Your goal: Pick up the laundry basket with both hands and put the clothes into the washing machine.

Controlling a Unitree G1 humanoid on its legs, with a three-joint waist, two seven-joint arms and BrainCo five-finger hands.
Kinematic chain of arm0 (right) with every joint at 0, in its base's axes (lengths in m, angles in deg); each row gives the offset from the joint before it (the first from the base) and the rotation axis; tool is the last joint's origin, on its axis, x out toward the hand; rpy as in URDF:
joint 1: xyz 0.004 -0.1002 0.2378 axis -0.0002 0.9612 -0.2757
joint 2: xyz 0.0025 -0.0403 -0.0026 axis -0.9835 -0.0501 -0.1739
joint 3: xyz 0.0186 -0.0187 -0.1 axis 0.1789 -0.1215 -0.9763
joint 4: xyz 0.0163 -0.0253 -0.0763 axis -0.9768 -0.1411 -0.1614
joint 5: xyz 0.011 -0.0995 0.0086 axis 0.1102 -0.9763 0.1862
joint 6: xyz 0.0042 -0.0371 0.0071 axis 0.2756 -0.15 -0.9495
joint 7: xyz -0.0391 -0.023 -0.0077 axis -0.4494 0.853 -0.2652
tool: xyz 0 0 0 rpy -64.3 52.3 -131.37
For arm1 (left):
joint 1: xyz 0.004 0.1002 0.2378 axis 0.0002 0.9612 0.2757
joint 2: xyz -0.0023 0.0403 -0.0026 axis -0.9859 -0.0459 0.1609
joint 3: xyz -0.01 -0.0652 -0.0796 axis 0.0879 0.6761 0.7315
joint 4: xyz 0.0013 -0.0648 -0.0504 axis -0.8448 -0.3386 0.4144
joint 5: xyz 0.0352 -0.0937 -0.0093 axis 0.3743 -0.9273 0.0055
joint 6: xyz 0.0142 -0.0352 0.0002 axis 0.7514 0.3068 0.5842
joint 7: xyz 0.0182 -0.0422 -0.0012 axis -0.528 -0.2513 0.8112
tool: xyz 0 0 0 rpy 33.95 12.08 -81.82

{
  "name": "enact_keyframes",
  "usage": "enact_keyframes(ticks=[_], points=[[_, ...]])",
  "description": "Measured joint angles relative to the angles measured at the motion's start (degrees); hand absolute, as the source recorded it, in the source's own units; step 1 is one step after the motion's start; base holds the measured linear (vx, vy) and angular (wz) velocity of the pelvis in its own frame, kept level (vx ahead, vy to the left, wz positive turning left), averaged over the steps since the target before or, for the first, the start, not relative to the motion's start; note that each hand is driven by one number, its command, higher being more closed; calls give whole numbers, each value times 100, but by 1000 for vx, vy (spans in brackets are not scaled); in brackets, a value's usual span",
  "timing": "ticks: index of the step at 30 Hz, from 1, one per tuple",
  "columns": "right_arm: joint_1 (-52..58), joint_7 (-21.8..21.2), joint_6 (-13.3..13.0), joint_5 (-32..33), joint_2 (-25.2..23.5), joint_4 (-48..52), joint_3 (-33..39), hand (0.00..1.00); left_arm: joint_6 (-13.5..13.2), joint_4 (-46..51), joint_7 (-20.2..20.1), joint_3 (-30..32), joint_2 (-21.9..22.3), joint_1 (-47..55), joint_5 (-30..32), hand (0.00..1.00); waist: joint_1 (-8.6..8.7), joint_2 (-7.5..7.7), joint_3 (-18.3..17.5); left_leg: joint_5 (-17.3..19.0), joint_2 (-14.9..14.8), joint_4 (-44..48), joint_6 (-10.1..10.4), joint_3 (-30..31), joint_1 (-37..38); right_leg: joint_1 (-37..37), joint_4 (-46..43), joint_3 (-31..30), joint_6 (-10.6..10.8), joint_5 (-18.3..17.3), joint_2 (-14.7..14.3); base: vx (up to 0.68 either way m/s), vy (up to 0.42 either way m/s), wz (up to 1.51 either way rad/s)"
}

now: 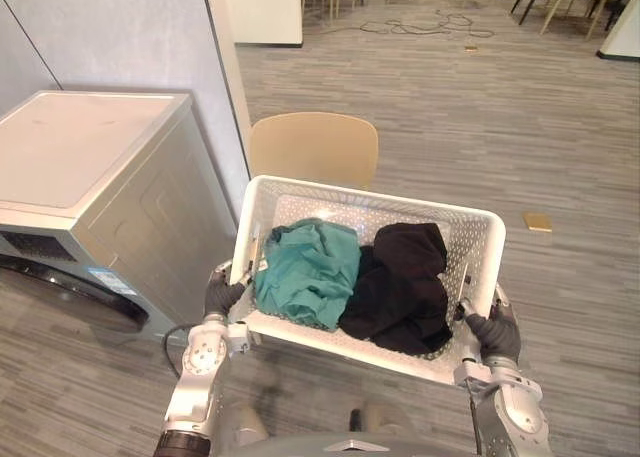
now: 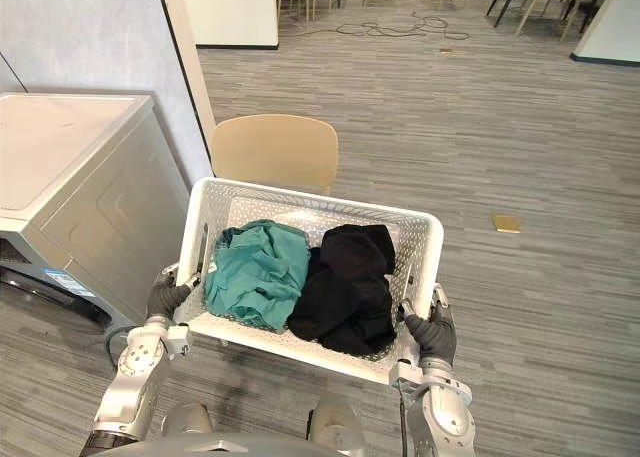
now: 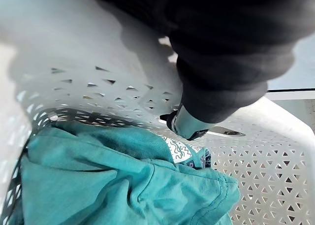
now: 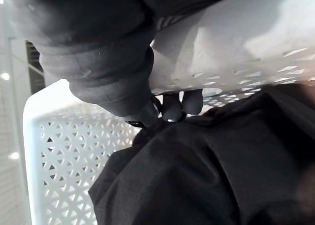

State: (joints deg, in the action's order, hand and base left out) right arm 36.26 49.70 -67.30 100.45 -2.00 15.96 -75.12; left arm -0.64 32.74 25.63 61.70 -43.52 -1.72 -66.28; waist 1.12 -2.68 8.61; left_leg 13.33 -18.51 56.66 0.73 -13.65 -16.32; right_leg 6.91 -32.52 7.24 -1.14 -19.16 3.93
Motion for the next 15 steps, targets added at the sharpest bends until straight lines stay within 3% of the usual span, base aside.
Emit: enact_keyframes(ticks=[1,2,3,4,7,10,12,13,15], points=[[-2,0,0,0,13,2,0,100,-2,1,2,-7,2,2,0,100,-34,5,2,155,270,-886,40,-148,36,-96,145,23,88,56,58,235,115,-7],[-7,0,-4,2,38,5,1,100,-24,0,3,-14,5,-7,0,100,-61,-23,-24,-122,556,-2150,56,-207,178,-98,180,-5,245,105,98,292,147,-16],[-81,-3,-5,5,66,-70,-18,100,-53,-39,8,-2,-34,-37,-2,100,-97,-33,-44,-413,733,-2640,89,-211,240,-73,151,-111,363,49,140,304,120,-10],[-140,-2,10,-24,-30,-139,-31,100,-50,-131,37,0,-112,-95,0,100,-73,107,-60,-478,985,-2951,71,-212,341,-78,318,-198,478,104,294,256,91,-1],[-143,-5,11,-62,-50,-141,15,100,-42,-183,46,-48,-110,-161,1,100,-38,167,-36,-393,1312,-3133,-93,-263,400,-122,426,-219,623,187,576,295,152,18],[-204,-19,10,-280,-135,-301,27,100,-20,-187,45,-67,-184,-180,18,100,-7,279,15,-304,1599,-3430,-202,-350,883,17,-451,-460,886,368,813,193,108,7],[-341,-39,8,-280,-220,-566,26,100,-9,-187,46,-67,-304,-221,31,100,18,305,10,-281,1592,-3588,-243,-344,1056,264,-887,-562,805,418,885,138,30,0],[-404,-40,9,-280,-278,-674,13,100,-3,-187,47,-60,-380,-269,65,100,26,318,0,-259,1565,-3606,-258,-332,1073,414,-908,-592,685,257,895,107,-29,-1],[-515,-52,9,-282,-269,-775,19,100,-1,-188,49,-61,-444,-338,63,100,25,284,21,-190,1470,-3560,-215,-294,1030,735,-782,-639,661,167,915,71,-84,-3]])
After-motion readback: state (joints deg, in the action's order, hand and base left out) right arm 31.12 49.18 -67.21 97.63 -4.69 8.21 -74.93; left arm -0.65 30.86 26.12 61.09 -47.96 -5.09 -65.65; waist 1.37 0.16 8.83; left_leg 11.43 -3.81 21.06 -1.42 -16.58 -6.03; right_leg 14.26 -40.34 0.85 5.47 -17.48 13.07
